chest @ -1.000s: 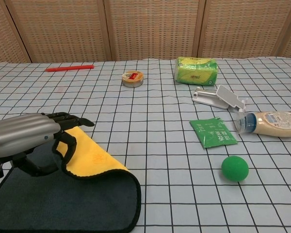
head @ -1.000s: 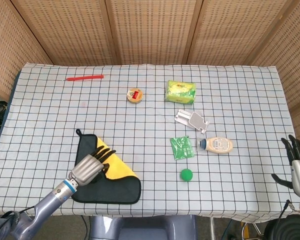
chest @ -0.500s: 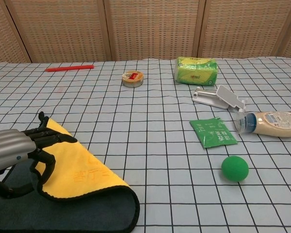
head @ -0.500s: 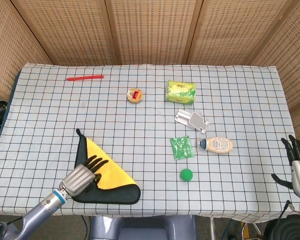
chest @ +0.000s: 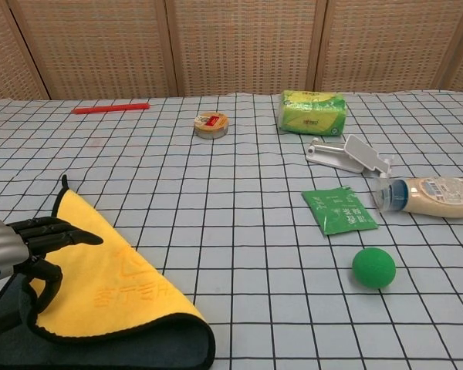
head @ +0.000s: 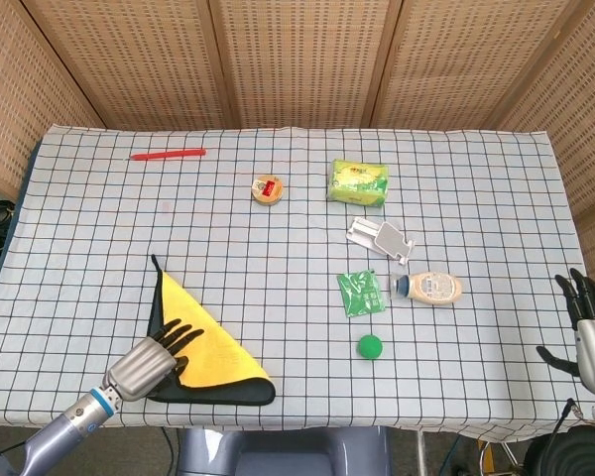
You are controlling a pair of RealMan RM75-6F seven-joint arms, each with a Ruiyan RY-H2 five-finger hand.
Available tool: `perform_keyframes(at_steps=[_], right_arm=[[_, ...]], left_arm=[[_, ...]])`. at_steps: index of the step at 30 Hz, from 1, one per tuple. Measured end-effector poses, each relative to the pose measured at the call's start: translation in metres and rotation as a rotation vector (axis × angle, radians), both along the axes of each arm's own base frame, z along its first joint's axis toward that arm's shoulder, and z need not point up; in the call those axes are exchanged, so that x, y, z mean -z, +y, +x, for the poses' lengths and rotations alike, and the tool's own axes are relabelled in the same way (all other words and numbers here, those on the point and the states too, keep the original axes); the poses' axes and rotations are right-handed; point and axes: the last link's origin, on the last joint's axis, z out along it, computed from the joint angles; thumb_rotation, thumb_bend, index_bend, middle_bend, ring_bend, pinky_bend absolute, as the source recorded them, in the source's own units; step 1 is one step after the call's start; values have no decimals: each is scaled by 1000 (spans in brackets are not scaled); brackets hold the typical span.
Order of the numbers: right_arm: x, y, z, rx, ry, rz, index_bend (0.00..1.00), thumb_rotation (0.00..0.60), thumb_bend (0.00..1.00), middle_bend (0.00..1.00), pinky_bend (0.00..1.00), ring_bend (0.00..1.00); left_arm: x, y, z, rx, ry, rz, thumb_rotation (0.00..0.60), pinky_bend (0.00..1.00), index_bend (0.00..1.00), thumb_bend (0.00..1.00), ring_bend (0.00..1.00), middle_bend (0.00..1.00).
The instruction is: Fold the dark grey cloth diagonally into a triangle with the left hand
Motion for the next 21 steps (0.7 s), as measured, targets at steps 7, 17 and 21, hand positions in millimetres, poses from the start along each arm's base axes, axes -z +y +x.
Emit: perform_keyframes(at_steps=[7, 17, 21], right_arm=[[2, 1, 2, -9, -2, 7, 0, 600, 0, 0, 0, 0], [4, 2, 4, -14, 2, 13, 0, 600, 0, 0, 0, 0], [4, 2, 4, -14, 3, 13, 0, 600, 0, 0, 0, 0]], left_arm=[[-6, -2, -11, 21, 39, -3, 600, 0, 538, 487, 0, 0], [-11, -3, -21, 31, 62, 9, 600, 0, 538, 489, 0, 0], [-12, -5, -25, 33, 67, 8, 600, 0, 538, 489, 0, 0]])
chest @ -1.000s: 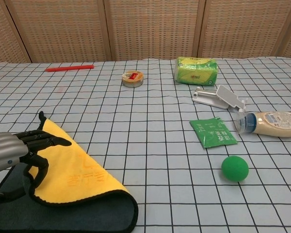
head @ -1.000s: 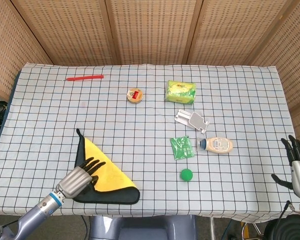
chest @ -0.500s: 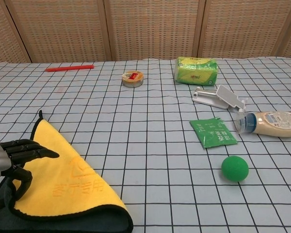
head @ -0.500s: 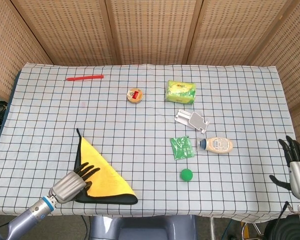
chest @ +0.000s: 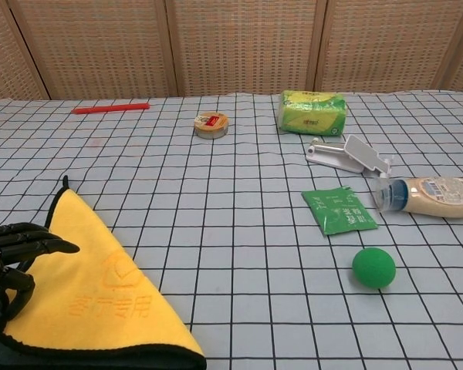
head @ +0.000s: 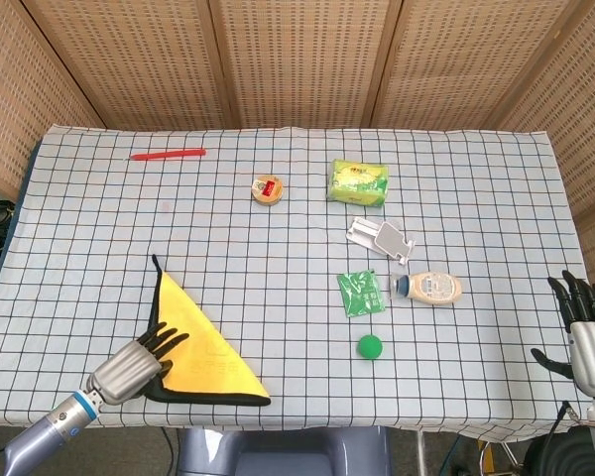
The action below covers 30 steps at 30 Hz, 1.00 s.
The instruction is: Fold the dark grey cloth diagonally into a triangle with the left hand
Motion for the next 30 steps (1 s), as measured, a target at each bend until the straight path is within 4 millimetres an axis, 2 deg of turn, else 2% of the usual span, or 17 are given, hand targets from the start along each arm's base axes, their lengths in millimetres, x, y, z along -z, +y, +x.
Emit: perform_keyframes(at_steps=[30], right_arm=[[0, 2, 2, -6, -1, -1, 0, 600, 0, 0, 0, 0]], left_arm=[[-1, -9, -14, -18, 25, -4, 600, 0, 528, 489, 0, 0]])
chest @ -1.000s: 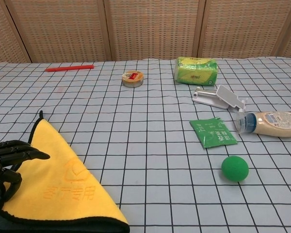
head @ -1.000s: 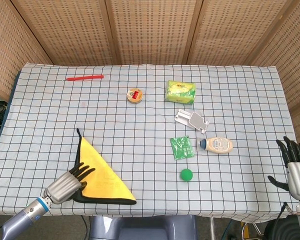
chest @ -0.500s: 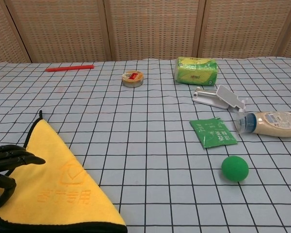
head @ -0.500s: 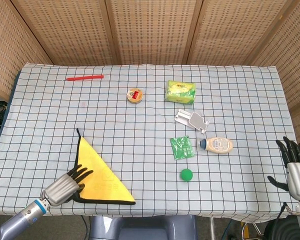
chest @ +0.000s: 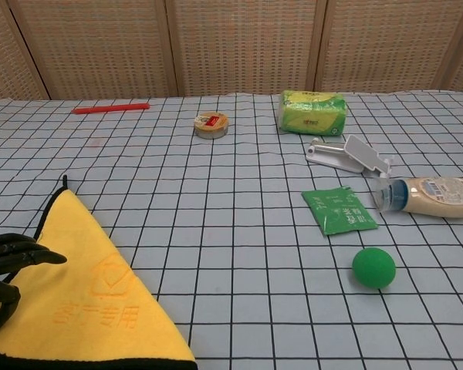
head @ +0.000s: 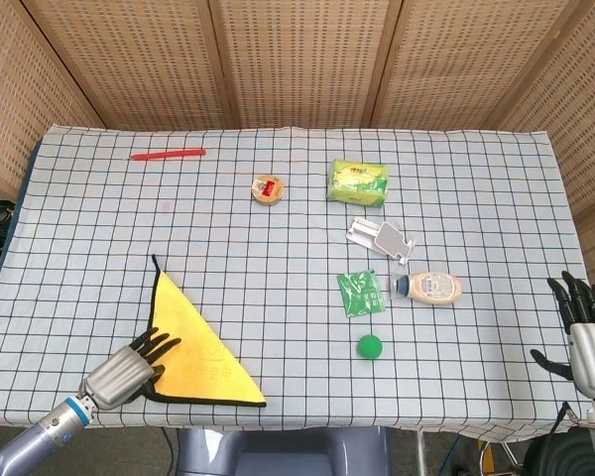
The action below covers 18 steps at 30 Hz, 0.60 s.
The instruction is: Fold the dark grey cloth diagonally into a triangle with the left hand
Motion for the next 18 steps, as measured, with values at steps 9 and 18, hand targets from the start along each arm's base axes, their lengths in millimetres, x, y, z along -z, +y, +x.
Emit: perform_keyframes(at_steps=[9, 18], right_arm=[[0, 1, 1, -2, -1, -1, 0, 600, 0, 0, 0, 0], [0, 2, 2, -11, -3, 3, 0, 600, 0, 0, 0, 0]], left_arm=[[-1, -1, 0, -1, -13, -13, 600, 0, 10, 212, 0, 0], [-17, -5, -2, -24, -73, -1, 600, 0, 0, 114, 0, 0]])
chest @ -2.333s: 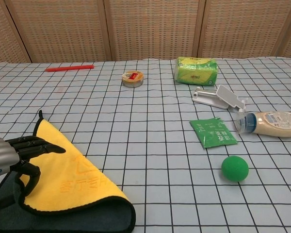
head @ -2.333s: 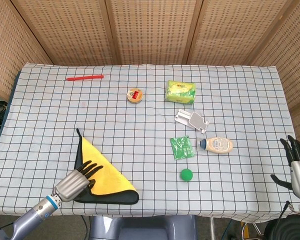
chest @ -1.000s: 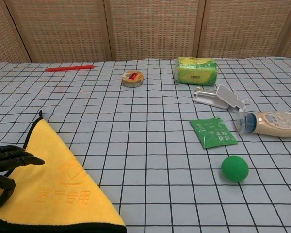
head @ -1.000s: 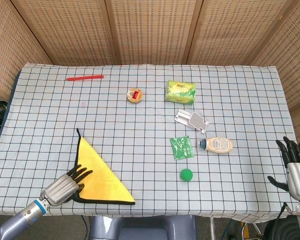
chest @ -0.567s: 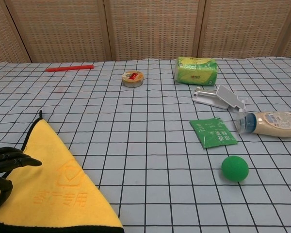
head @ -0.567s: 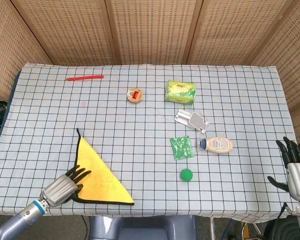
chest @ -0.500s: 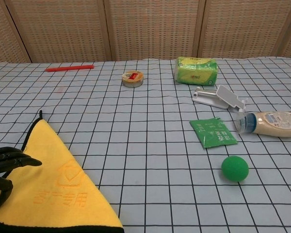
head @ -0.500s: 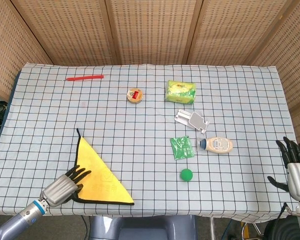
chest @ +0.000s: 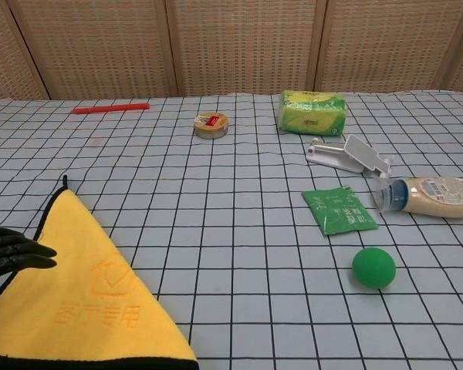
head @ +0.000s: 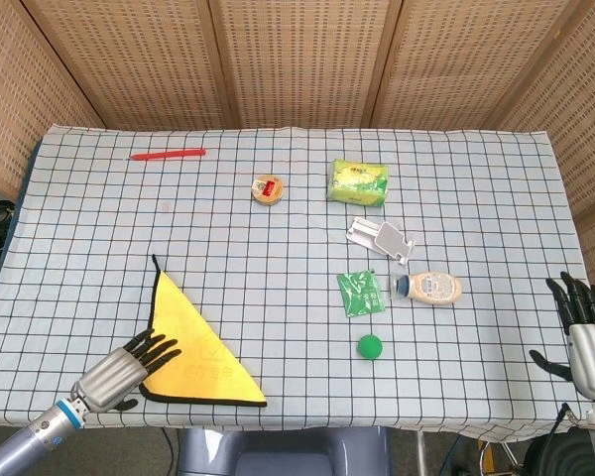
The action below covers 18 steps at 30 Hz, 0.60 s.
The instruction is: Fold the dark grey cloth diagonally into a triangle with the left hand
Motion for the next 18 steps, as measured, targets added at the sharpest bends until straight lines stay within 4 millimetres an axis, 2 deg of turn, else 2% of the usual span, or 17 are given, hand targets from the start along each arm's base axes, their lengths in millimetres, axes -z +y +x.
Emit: perform_keyframes(at_steps=[8, 18], right_arm=[[-1, 3, 4, -16, -8, -1, 0, 600, 0, 0, 0, 0], [-1, 5, 5, -25, -10, 1, 0, 600, 0, 0, 0, 0]], left_arm=[[-37, 3, 8, -24, -157, 115, 600, 0, 0, 96, 0, 0], [-98, 12, 5, -220, -374, 537, 600, 0, 0, 92, 0, 0]])
